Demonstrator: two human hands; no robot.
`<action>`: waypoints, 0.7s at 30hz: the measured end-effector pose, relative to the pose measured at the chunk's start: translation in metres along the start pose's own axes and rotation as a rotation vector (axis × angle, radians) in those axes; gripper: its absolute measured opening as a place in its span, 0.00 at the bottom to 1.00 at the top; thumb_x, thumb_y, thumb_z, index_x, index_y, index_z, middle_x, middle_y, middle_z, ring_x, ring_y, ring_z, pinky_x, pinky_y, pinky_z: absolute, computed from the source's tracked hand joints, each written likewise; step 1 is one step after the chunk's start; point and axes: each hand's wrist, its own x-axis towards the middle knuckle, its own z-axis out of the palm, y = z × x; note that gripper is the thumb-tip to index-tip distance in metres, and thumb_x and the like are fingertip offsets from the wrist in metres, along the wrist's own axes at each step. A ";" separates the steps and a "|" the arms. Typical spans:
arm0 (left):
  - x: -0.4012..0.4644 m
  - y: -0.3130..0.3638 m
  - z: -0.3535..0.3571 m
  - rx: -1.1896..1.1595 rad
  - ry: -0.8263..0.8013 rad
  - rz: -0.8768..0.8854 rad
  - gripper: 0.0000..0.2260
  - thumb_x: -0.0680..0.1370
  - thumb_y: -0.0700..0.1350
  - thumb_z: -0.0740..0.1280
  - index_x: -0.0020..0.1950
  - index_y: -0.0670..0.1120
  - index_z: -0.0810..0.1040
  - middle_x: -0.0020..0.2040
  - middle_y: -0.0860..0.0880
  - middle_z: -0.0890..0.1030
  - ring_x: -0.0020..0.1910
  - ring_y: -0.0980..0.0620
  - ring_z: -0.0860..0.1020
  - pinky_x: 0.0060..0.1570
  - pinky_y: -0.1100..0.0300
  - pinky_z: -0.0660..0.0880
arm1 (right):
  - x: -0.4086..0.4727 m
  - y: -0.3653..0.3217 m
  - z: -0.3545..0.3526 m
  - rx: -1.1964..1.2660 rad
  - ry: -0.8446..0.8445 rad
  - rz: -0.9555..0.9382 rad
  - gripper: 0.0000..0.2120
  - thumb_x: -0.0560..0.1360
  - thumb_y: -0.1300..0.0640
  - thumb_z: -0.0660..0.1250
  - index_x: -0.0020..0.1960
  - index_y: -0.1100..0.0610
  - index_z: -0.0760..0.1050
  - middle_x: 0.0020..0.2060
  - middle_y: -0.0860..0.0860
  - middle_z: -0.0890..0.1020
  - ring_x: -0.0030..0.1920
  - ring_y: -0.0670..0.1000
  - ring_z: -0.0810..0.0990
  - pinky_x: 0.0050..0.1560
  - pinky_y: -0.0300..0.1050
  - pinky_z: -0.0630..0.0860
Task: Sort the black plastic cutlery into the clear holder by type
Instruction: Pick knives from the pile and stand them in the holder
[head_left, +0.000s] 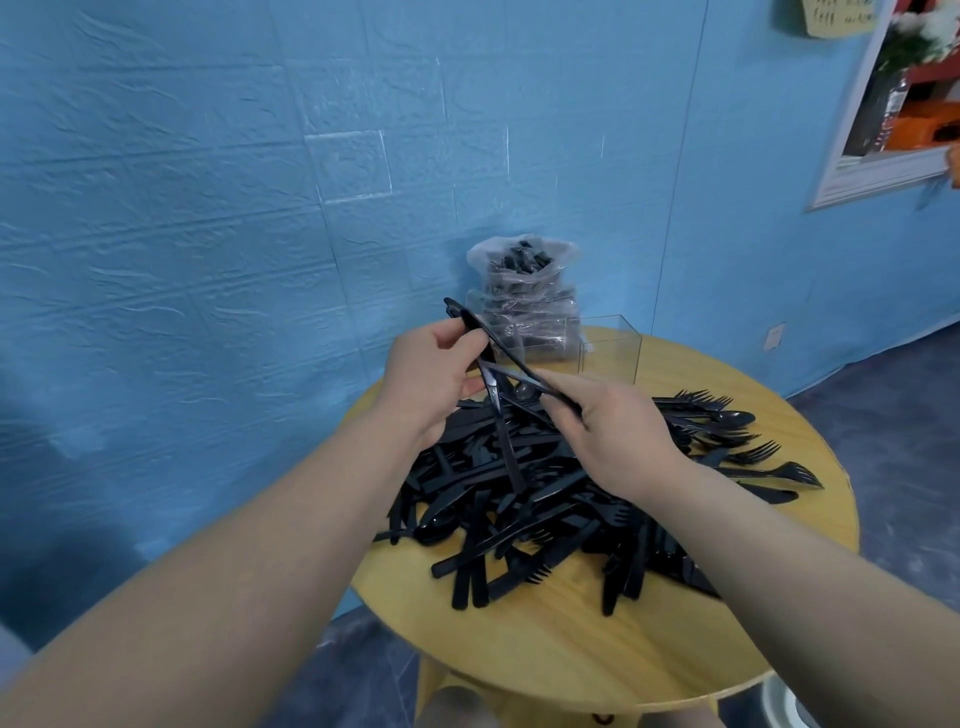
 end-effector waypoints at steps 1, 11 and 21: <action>0.000 0.001 0.000 0.013 0.007 -0.003 0.07 0.79 0.39 0.65 0.46 0.46 0.82 0.38 0.53 0.83 0.37 0.58 0.80 0.44 0.61 0.79 | 0.000 0.000 0.000 -0.018 -0.003 -0.008 0.17 0.81 0.51 0.56 0.68 0.43 0.70 0.37 0.46 0.76 0.38 0.51 0.74 0.36 0.48 0.72; 0.005 0.007 0.001 -0.078 0.101 -0.103 0.07 0.79 0.39 0.65 0.41 0.43 0.78 0.38 0.47 0.79 0.37 0.53 0.75 0.42 0.61 0.77 | 0.000 -0.003 0.001 -0.086 0.051 -0.075 0.19 0.80 0.49 0.57 0.69 0.50 0.70 0.43 0.48 0.80 0.43 0.54 0.77 0.37 0.48 0.73; 0.003 0.010 -0.005 -0.240 -0.099 -0.111 0.08 0.78 0.34 0.63 0.48 0.45 0.79 0.37 0.50 0.84 0.35 0.55 0.81 0.36 0.65 0.78 | 0.001 0.007 -0.001 -0.065 0.074 -0.048 0.17 0.81 0.52 0.57 0.68 0.54 0.71 0.46 0.51 0.79 0.47 0.53 0.71 0.45 0.48 0.69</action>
